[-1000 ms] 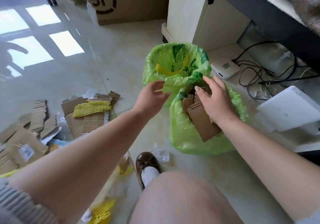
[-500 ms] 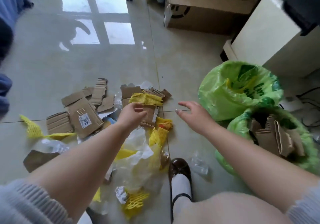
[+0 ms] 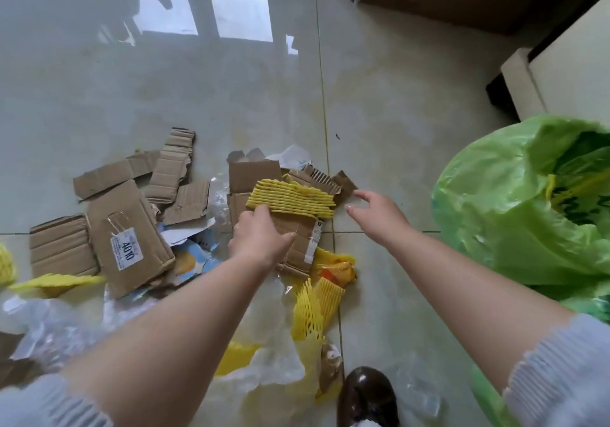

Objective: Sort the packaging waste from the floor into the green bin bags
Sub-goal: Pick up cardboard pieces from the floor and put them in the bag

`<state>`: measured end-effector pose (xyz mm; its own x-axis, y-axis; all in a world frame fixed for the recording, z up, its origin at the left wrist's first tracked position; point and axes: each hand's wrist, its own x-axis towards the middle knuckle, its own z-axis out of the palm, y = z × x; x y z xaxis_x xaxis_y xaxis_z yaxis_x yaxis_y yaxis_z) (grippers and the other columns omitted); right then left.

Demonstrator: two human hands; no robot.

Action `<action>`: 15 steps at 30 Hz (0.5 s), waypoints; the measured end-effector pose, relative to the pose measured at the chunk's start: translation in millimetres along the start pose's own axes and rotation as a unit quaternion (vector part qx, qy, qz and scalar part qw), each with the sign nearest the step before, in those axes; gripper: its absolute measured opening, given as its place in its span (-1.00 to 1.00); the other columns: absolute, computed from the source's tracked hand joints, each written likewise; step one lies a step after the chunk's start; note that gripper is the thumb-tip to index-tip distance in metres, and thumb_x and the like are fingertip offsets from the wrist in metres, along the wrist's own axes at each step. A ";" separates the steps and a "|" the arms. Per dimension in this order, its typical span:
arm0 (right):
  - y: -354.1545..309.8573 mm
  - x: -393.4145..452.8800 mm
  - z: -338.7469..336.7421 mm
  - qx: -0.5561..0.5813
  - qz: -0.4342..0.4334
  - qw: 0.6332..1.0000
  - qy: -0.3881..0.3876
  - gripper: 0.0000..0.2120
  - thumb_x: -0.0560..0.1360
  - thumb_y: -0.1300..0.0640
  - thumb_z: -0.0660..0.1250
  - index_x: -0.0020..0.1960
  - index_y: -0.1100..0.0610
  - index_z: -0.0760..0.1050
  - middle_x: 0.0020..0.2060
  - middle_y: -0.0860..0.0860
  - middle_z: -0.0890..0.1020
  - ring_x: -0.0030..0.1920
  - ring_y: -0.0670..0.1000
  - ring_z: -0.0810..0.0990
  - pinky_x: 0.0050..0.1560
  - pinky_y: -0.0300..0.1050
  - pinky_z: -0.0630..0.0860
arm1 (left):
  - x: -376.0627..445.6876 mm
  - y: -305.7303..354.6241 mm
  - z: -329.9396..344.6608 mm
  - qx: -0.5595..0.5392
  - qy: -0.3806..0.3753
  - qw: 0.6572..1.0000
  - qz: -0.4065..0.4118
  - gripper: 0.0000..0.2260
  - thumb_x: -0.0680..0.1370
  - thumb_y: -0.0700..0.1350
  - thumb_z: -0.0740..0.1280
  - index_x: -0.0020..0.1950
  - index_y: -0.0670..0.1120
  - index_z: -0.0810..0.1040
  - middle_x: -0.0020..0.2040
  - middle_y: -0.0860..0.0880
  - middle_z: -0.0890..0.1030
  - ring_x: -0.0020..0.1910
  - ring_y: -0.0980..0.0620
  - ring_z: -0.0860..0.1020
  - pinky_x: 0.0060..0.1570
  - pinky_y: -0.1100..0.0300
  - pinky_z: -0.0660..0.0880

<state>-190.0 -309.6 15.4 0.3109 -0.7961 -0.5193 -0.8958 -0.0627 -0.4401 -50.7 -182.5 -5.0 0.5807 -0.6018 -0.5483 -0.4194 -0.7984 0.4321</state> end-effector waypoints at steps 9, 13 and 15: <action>-1.7 47.4 12.8 -0.018 -0.020 0.997 0.071 -0.51 0.47 -0.08 0.31 0.35 0.02 0.37 0.23 0.11 0.50 0.16 0.15 0.51 0.06 -0.10 0.42 | -13.6 11.6 14.8 0.088 0.070 0.993 0.043 -0.13 0.41 0.20 0.38 0.51 0.02 -0.08 0.38 -0.16 0.21 0.37 -0.18 0.26 0.34 -0.08 0.26; -9.3 95.4 42.9 -0.029 0.033 0.998 0.050 -0.45 0.41 -0.19 0.35 0.32 0.02 0.39 0.20 0.11 0.47 0.17 0.15 0.48 0.06 -0.06 0.44 | 33.3 -1.3 27.0 0.080 0.049 0.996 -0.003 -0.12 0.41 0.12 0.42 0.51 0.02 -0.09 0.37 -0.14 0.28 0.37 -0.17 0.28 0.32 -0.08 0.25; -12.0 98.4 46.8 -0.028 0.041 0.997 0.052 -0.43 0.38 -0.21 0.37 0.30 0.04 0.39 0.18 0.10 0.46 0.14 0.14 0.50 -0.02 -0.10 0.40 | 32.4 -3.2 26.4 0.083 0.042 0.996 0.000 -0.12 0.41 0.11 0.43 0.52 0.02 -0.10 0.37 -0.12 0.31 0.37 -0.15 0.30 0.31 -0.08 0.26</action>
<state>-133.8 -359.0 -64.7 0.2043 -0.8580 -0.4712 -0.9341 -0.0268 -0.3561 -49.0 -200.0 -43.0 0.6341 -0.6036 -0.4833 -0.5249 -0.7950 0.3042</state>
